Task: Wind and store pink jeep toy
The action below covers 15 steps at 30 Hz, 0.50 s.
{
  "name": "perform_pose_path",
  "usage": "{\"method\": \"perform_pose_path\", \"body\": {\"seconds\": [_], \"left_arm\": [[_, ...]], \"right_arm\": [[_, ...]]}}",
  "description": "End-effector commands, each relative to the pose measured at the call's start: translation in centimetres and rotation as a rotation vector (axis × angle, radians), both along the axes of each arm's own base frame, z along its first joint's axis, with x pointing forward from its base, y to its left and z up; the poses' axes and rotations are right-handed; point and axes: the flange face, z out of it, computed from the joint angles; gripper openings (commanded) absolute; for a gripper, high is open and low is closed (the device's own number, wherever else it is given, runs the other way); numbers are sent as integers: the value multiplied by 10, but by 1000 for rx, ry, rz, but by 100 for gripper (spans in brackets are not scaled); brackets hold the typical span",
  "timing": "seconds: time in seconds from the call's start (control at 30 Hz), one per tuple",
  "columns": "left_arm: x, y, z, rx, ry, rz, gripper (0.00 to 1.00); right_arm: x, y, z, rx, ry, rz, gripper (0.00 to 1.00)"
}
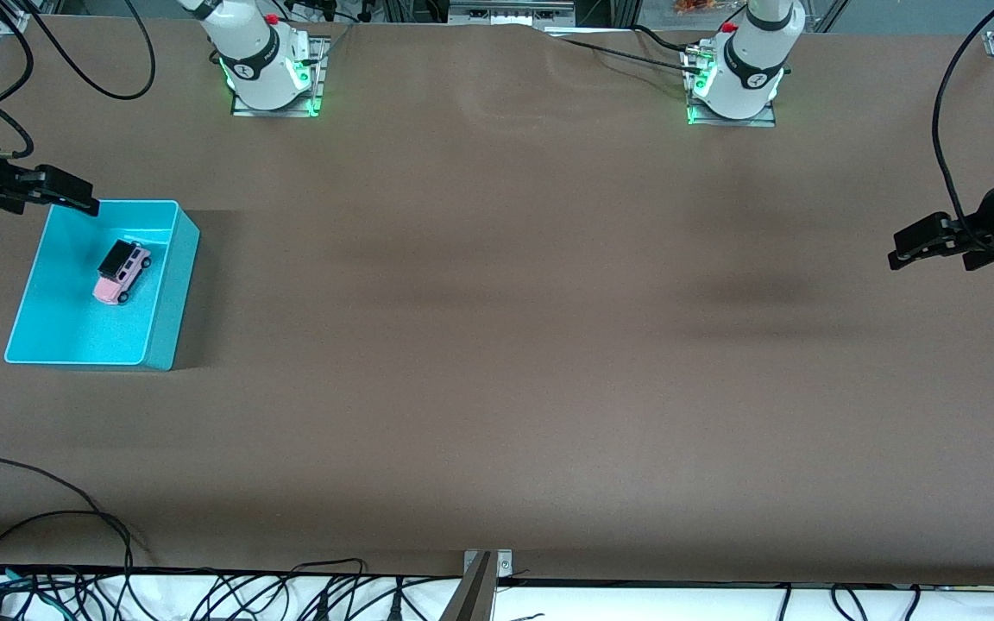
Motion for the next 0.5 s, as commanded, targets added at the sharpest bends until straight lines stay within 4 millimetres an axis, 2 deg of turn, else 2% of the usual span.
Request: {"method": "perform_pose_path", "body": {"seconds": [0.0, 0.23, 0.47], "left_arm": [[-4, 2, 3, -25, 3, -7, 100], [-4, 2, 3, -25, 3, -7, 100], [-4, 1, 3, -25, 3, -9, 100]], "right_arm": [[-2, -3, 4, -12, 8, 22, 100], [-4, 0, 5, -12, 8, 16, 100], [-4, 0, 16, -8, -14, 14, 100]]}}
